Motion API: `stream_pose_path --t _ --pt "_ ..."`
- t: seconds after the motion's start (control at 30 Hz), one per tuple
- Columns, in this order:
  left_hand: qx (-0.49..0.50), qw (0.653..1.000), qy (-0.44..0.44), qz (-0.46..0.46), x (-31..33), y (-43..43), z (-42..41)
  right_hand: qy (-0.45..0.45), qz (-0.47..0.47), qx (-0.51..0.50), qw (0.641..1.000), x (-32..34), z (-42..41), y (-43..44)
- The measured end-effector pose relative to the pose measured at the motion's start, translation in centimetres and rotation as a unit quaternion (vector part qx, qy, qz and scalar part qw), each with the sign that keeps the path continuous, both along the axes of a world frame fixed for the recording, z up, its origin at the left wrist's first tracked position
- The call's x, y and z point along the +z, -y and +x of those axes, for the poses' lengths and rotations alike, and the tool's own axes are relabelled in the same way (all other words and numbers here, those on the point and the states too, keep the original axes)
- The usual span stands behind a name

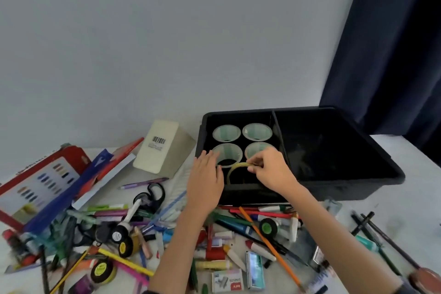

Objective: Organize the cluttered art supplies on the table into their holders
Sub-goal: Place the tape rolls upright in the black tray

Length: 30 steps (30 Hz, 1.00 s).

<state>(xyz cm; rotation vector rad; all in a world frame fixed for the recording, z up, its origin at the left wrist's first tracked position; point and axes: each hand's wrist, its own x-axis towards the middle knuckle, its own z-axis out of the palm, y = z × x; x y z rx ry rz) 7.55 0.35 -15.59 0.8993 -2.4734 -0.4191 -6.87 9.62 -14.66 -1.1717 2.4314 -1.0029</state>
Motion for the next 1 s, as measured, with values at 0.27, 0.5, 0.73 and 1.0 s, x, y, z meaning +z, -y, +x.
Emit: stream_pose_path --t 0.27,0.5,0.73,1.0 --pt "0.016 0.999 -0.028 -0.009 -0.2 -0.2 -0.4 -0.097 0.036 -0.002 0.995 0.3 0.7 -0.3" --pt "-0.045 0.976 -0.177 0.120 0.8 -0.3 0.6 -0.166 -0.042 0.064 0.983 0.8 2.7 0.7" --pt "-0.026 0.952 -0.261 0.161 3.0 1.7 4.6 -0.116 -0.109 0.117 0.980 2.4 7.1 5.0" --pt "0.026 0.954 -0.253 0.157 3.3 7.7 9.2 0.063 -0.143 0.080 0.985 3.3 12.7 11.1"
